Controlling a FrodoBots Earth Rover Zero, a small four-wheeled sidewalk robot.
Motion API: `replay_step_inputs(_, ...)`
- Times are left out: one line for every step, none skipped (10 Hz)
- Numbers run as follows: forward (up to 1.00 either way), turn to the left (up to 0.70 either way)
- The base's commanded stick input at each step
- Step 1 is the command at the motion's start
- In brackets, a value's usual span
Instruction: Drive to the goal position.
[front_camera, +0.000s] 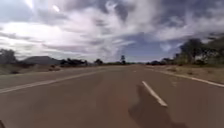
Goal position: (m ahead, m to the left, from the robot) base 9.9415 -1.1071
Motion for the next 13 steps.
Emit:
replay_step_inputs(1.0, 0.0)
replay_step_inputs(1.0, 0.0)
replay_step_inputs(1.0, 0.0)
replay_step_inputs(1.0, 0.0)
replay_step_inputs(1.0, 0.0)
replay_step_inputs(1.0, 0.0)
replay_step_inputs(1.0, 0.0)
replay_step_inputs(1.0, 0.0)
replay_step_inputs(1.0, 0.0)
replay_step_inputs(1.0, 0.0)
replay_step_inputs(1.0, 0.0)
replay_step_inputs(1.0, 0.0)
replay_step_inputs(1.0, 0.0)
